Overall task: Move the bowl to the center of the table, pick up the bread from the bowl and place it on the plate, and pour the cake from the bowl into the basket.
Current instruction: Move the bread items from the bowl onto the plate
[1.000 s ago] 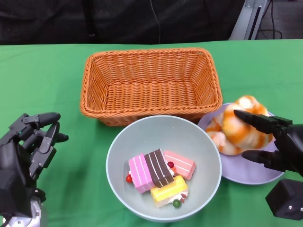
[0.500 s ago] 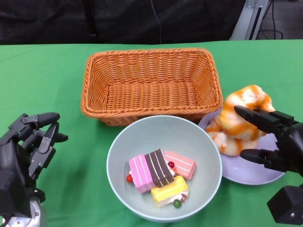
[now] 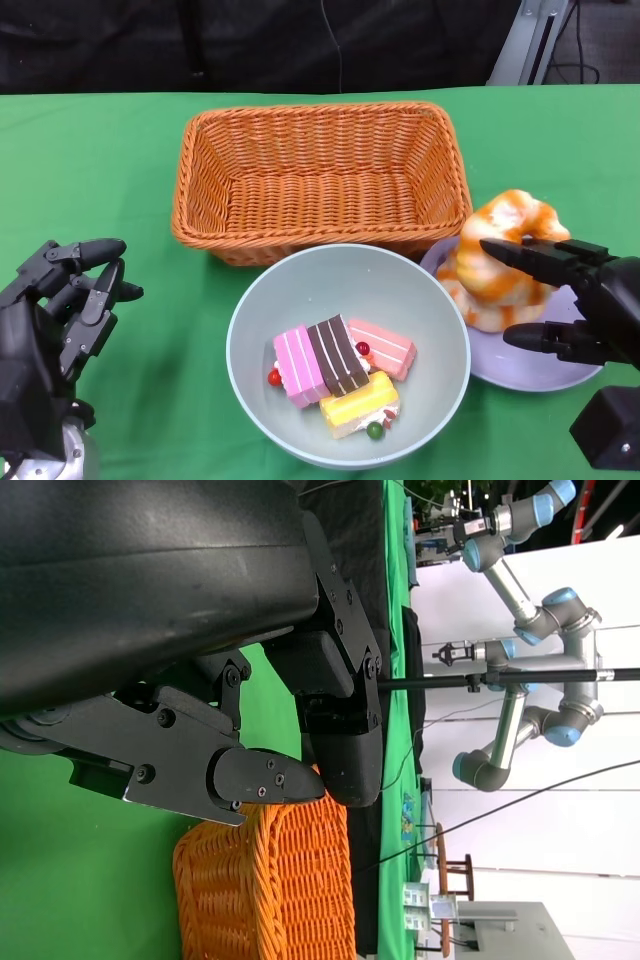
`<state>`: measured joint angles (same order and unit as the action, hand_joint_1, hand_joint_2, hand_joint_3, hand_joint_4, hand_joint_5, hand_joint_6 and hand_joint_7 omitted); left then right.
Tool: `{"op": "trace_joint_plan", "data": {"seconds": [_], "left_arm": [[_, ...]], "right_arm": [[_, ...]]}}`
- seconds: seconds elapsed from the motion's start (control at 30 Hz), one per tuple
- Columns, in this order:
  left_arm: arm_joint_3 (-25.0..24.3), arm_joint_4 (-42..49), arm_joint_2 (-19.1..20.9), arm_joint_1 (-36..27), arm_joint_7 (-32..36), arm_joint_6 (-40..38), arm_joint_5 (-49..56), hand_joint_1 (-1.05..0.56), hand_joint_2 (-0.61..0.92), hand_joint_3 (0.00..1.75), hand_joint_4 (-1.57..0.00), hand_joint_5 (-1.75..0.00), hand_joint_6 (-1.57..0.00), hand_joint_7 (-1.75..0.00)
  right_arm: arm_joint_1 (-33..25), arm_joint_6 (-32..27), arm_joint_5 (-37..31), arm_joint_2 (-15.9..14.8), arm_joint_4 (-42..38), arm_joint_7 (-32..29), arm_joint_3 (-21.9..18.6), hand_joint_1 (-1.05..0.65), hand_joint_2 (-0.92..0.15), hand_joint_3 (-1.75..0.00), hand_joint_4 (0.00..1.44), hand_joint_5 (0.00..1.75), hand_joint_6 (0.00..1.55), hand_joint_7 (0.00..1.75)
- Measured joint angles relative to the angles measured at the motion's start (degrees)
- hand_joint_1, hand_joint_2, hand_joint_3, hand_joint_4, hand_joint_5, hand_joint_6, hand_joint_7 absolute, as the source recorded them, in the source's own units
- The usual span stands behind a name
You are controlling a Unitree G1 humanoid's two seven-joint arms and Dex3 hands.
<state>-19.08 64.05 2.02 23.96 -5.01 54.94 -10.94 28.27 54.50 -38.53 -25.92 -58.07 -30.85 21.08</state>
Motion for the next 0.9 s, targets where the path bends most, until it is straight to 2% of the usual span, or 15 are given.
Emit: {"op": "trace_joint_plan", "data": {"seconds": [0.23, 0.4, 0.47, 0.5, 0.53, 0.6, 0.63, 0.73, 0.8, 0.9], "left_arm": [[-0.1, -0.2, 0.0, 0.0, -0.6, 0.0, -0.4, -0.23, 0.92, 0.26, -0.85, -1.23, -0.96, -0.74], [-0.6, -0.2, 0.0, 0.0, -1.3, 0.0, -0.6, -0.23, 0.92, 0.26, -0.87, -1.24, -0.97, -0.74], [-0.6, -0.2, 0.0, 0.0, -1.3, 0.0, -0.6, -0.23, 0.92, 0.26, -0.87, -1.25, -0.98, -0.74], [-0.6, -0.2, 0.1, 0.0, -1.3, 0.0, -0.5, -0.23, 0.92, 0.26, -0.87, -1.25, -0.98, -0.74], [-0.6, -0.2, 0.1, 0.0, -1.2, 0.0, -0.4, -0.23, 0.92, 0.26, -0.86, -1.25, -0.98, -0.74], [-0.6, -0.2, 0.1, 0.0, -1.1, 0.0, -0.3, -0.23, 0.92, 0.26, -0.86, -1.24, -0.98, -0.74], [-0.7, -0.2, 0.1, 0.0, -1.1, 0.0, -0.3, -0.23, 0.92, 0.27, -0.86, -1.25, -0.97, -0.74], [-0.6, -0.2, 0.1, 0.0, -1.1, -0.2, -0.3, -0.22, 0.92, 0.28, -0.86, -1.25, -0.97, -0.74], [-0.6, -0.2, 0.2, 0.0, -1.1, -0.2, -0.1, -0.23, 0.92, 0.27, -0.86, -1.25, -0.98, -0.75], [-0.6, -0.2, 0.4, 0.0, -1.1, -0.2, 0.1, -0.24, 0.92, 0.27, -0.85, -1.25, -0.97, -0.76]], "right_arm": [[-2.3, -1.7, 2.2, -0.1, 4.1, 3.1, -2.0, -0.67, -0.92, -0.04, 1.12, 0.15, 0.58, 0.02], [-4.3, -3.2, 2.2, -0.3, 7.8, 4.0, -2.6, -0.67, -0.92, -0.04, 1.16, 0.20, 0.61, 0.03], [-4.9, -3.7, 2.2, -0.3, 8.9, 4.2, -3.0, -0.67, -0.92, -0.04, 0.97, 0.67, 0.62, 0.01], [-5.0, -3.8, 2.2, -0.3, 9.4, 4.2, -3.3, -0.67, -0.92, -0.05, 0.92, 0.83, 0.63, 0.00], [-5.1, -3.9, 2.2, -0.4, 9.8, 4.1, -3.5, -0.68, -0.92, -0.05, 0.88, 0.93, 0.64, 0.00], [-5.2, -3.9, 2.2, -0.4, 10.1, 4.1, -3.9, -0.68, -0.92, -0.06, 0.86, 0.98, 0.64, 0.00], [-5.3, -3.9, 2.2, -0.5, 10.2, 4.1, -4.0, -0.69, -0.92, -0.06, 0.84, 0.99, 0.64, 0.00], [-5.3, -3.9, 2.1, -0.8, 10.4, 4.2, -4.2, -0.68, -0.92, -0.06, 0.83, 0.79, 0.63, 0.00], [-5.3, -4.0, 2.2, -1.1, 11.0, 4.8, -4.4, -0.68, -0.92, -0.05, 0.85, 0.56, 0.64, 0.00], [-5.4, -4.3, 2.3, -1.2, 12.1, 4.9, -5.0, -0.69, -0.92, -0.07, 0.84, 0.38, 0.67, 0.01]]}}
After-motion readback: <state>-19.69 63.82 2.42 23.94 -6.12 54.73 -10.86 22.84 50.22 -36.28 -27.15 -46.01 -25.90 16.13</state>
